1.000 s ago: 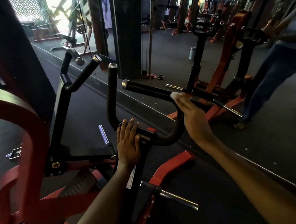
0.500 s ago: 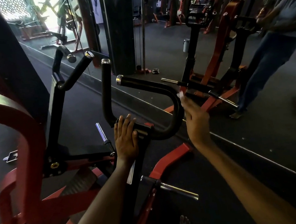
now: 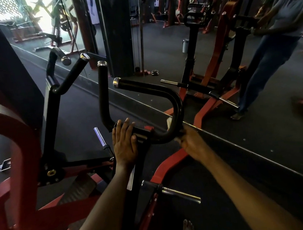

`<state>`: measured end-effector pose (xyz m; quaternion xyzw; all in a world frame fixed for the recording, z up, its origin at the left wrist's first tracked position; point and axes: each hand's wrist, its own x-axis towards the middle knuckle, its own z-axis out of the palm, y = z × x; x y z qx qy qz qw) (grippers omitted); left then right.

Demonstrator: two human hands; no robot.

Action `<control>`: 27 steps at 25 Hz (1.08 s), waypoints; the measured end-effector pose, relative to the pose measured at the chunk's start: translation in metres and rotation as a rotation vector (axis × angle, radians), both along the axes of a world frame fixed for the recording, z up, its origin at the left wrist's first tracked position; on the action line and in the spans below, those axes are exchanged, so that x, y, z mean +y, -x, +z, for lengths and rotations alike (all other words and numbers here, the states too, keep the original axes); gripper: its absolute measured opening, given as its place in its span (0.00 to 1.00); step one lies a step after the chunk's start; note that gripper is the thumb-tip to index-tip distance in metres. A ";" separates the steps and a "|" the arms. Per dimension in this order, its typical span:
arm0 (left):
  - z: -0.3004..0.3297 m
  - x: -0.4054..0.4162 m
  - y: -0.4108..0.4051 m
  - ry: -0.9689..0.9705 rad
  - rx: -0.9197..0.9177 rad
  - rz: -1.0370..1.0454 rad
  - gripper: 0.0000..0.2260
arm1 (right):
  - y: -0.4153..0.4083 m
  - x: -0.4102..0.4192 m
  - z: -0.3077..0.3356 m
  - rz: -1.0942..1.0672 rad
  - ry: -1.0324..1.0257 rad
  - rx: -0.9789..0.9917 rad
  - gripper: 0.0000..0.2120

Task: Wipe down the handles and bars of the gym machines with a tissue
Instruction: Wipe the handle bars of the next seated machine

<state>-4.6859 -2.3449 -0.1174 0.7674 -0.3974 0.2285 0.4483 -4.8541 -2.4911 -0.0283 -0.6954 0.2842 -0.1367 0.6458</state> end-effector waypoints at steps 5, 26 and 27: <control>0.001 0.000 0.003 0.017 0.004 -0.001 0.19 | 0.008 -0.013 0.029 -0.523 0.529 -0.114 0.08; 0.003 0.000 0.006 -0.026 0.030 0.040 0.20 | -0.028 0.031 0.010 0.033 1.349 0.069 0.16; 0.003 0.000 0.006 -0.023 0.030 0.035 0.20 | -0.027 0.029 0.010 -0.038 1.426 0.097 0.15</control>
